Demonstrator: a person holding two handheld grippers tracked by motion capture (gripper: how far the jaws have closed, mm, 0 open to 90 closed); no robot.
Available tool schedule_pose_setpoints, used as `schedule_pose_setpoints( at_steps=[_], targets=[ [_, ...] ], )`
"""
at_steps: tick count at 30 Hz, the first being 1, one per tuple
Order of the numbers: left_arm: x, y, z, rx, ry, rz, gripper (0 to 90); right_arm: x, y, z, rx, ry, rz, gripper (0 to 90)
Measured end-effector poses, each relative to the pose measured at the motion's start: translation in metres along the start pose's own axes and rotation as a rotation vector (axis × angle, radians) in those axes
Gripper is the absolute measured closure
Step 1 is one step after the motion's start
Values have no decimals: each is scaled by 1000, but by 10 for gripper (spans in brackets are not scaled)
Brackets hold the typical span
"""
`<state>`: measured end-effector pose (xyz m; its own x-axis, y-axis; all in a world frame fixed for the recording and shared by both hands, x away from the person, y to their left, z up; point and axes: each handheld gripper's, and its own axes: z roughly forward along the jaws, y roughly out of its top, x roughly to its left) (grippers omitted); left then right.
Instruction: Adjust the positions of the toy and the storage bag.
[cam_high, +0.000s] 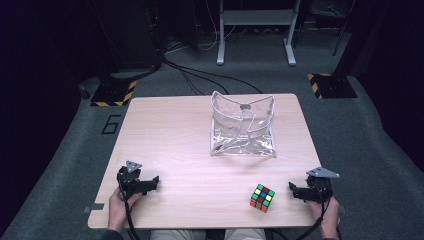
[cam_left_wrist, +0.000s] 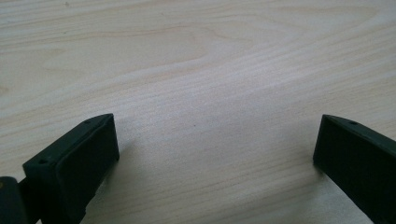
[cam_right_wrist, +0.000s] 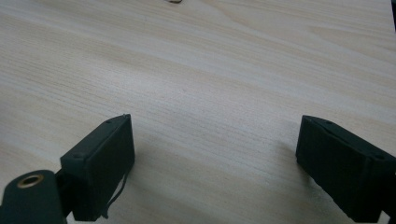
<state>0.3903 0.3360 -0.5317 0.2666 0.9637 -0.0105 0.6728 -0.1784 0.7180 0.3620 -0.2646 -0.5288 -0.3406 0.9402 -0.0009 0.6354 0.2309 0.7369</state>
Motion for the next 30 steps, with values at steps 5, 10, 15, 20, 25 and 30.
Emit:
schedule_pose_setpoints(
  at_steps=[5, 10, 15, 20, 25, 30],
  targets=[
    [0, 1, 1, 0, -4, 2, 0, 0, 0, 0, 1, -2, 1, 104],
    [0, 0, 0, 1, -2, 2, 3, 0, 0, 0, 2, -4, 2, 97],
    [0, 0, 0, 1, -1, 1, 2, 0, 0, 1, 6, 9, -5, 79],
    [-1, 0, 0, 1, 6, -5, 3, 1, 0, 1, 13, 8, -12, 47],
    [-1, 0, 0, 0, 7, -6, 3, 1, 0, 1, 12, 14, -9, 40],
    [-1, 0, 0, 0, 8, -7, 4, 0, 2, 1, 32, 44, 2, 12]
  ],
)
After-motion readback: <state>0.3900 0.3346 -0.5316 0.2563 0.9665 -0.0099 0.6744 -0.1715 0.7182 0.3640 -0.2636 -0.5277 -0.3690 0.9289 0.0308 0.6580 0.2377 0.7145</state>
